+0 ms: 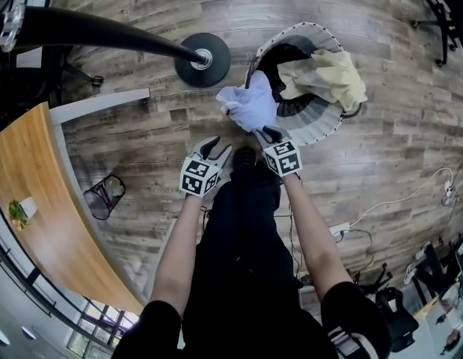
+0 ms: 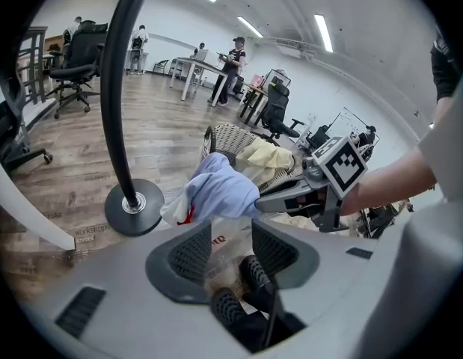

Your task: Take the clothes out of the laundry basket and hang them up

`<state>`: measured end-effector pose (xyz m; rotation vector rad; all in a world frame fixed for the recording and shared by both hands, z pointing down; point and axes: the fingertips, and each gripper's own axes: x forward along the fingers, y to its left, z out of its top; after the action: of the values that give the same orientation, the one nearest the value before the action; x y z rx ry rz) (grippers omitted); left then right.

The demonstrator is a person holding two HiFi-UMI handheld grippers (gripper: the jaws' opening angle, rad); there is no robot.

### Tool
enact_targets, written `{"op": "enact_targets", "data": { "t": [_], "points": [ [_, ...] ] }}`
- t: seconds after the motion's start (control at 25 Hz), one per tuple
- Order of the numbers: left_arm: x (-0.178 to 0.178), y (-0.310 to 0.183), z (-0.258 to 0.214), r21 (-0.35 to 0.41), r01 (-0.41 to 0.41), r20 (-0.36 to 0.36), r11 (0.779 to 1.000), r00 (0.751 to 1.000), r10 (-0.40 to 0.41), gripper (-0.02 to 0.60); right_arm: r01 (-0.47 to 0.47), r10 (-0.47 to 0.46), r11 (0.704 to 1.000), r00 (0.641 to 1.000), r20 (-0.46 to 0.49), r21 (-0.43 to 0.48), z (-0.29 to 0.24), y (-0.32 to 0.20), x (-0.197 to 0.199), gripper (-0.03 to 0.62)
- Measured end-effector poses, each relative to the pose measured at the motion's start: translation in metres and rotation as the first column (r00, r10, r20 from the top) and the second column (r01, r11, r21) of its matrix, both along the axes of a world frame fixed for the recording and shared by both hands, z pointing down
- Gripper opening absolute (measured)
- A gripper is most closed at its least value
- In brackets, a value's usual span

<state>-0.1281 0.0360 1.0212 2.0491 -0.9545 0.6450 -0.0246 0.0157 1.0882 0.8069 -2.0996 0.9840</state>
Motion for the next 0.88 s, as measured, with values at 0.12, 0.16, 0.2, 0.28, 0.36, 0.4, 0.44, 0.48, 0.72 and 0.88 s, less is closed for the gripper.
{"op": "enact_targets", "data": {
  "t": [0.12,0.16,0.2,0.28,0.36,0.4,0.44,0.48,0.72,0.88],
  "points": [
    [-0.001,0.005,-0.001,-0.009,-0.003,0.0,1.0,1.0,0.003,0.164,-0.025,0.024,1.0,1.0,-0.015,-0.001,0.0,-0.001,0.006,0.009],
    [-0.002,0.006,-0.002,-0.011,-0.005,0.0,1.0,1.0,0.005,0.165,-0.026,0.026,1.0,1.0,-0.011,-0.002,-0.002,-0.001,0.007,0.009],
    [-0.003,0.006,-0.004,-0.014,-0.007,0.002,1.0,1.0,0.008,0.165,-0.026,0.026,1.0,1.0,-0.003,-0.004,-0.006,-0.001,0.007,0.009],
    [-0.006,0.007,-0.01,-0.021,-0.01,0.006,1.0,1.0,0.011,0.165,-0.023,0.023,1.0,1.0,0.015,-0.005,-0.018,0.0,0.006,0.009],
    [-0.007,0.007,-0.018,-0.03,-0.014,0.008,0.999,1.0,0.014,0.166,-0.007,0.007,1.0,1.0,0.026,0.002,-0.034,0.002,0.006,0.008],
    [-0.006,0.008,-0.023,-0.034,-0.017,0.008,0.999,1.0,0.017,0.165,0.005,-0.005,1.0,1.0,0.028,0.01,-0.043,0.003,0.006,0.008],
    [-0.005,0.008,-0.029,-0.037,-0.02,0.007,0.999,1.0,0.02,0.164,0.015,-0.016,1.0,0.999,0.029,0.018,-0.053,0.004,0.007,0.008],
    [-0.003,0.009,-0.036,-0.038,-0.022,0.005,0.999,1.0,0.022,0.166,0.022,-0.023,0.999,0.999,0.032,0.025,-0.063,0.005,0.009,0.008],
    [0.006,0.011,-0.08,-0.042,-0.032,-0.017,0.999,0.999,0.031,0.166,-0.015,0.009,0.998,0.996,0.084,0.061,-0.127,0.003,0.014,0.008],
    [0.012,0.016,-0.103,-0.049,-0.038,-0.02,0.998,0.999,0.037,0.166,-0.037,0.025,0.995,0.993,0.116,0.097,-0.173,0.0,0.015,0.008]
  ]
}}
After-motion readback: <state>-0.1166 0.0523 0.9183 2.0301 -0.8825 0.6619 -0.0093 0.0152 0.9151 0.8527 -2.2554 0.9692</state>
